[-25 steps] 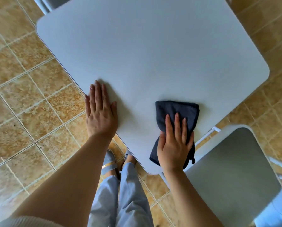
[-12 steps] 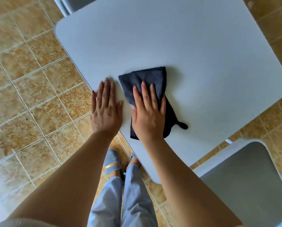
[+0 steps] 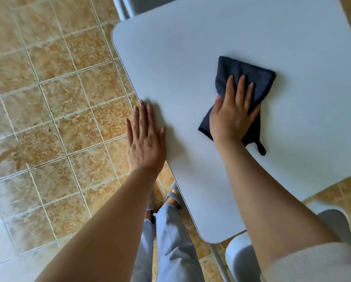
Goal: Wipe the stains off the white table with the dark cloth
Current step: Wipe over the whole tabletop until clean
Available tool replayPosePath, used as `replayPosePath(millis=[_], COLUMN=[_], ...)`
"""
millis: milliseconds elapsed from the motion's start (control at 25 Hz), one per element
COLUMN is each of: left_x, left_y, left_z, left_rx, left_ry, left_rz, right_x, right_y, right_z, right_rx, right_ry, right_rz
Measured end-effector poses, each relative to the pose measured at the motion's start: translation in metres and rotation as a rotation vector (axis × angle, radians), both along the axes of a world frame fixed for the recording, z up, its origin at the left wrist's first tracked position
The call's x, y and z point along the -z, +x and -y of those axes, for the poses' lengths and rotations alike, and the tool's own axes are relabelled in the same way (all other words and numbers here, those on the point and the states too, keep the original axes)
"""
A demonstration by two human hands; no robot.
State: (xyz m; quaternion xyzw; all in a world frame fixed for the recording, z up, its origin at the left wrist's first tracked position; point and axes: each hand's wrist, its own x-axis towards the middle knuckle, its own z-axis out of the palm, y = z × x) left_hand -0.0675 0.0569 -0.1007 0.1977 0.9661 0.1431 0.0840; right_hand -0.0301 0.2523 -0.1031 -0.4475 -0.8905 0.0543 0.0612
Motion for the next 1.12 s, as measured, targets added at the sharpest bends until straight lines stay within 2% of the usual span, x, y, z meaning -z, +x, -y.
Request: replayPosePath(millis=[240,360,520,640,840,960,1120], left_x=[0.000,-0.002,-0.013,-0.023,-0.027,-0.024,-0.020], left_y=[-0.006,-0.007,-0.010,-0.002,0.041,0.069,0.094], left_z=[0.007,0.008,0.010,0.006,0.001,-0.002,-0.012], left_rx=[0.008,0.011,-0.020,0.051,0.331,0.430,0.545], left_ry=[0.000,0.019,0.049,0.053,0.055,0.043,0.045], left_rz=[0.041,0.061,0.061,0.066,0.083,0.059,-0.018], right_x=[0.006,0.006,-0.002,-0.008,-0.019,-0.025,-0.025], right_y=[-0.071,-0.055,0.003,0.059,0.151,0.173,0.167], right_z=[0.037,0.056,0.082,0.098,0.106,0.104,0.100], right_rx=[-0.321,-0.459,-0.570,-0.531,-0.345,-0.261,-0.084], right_ry=[0.020,0.028,-0.003,-0.001,-0.045,-0.078,0.004], right_rz=[-0.041,-0.086,-0.027,-0.020,0.020,-0.040,0.015])
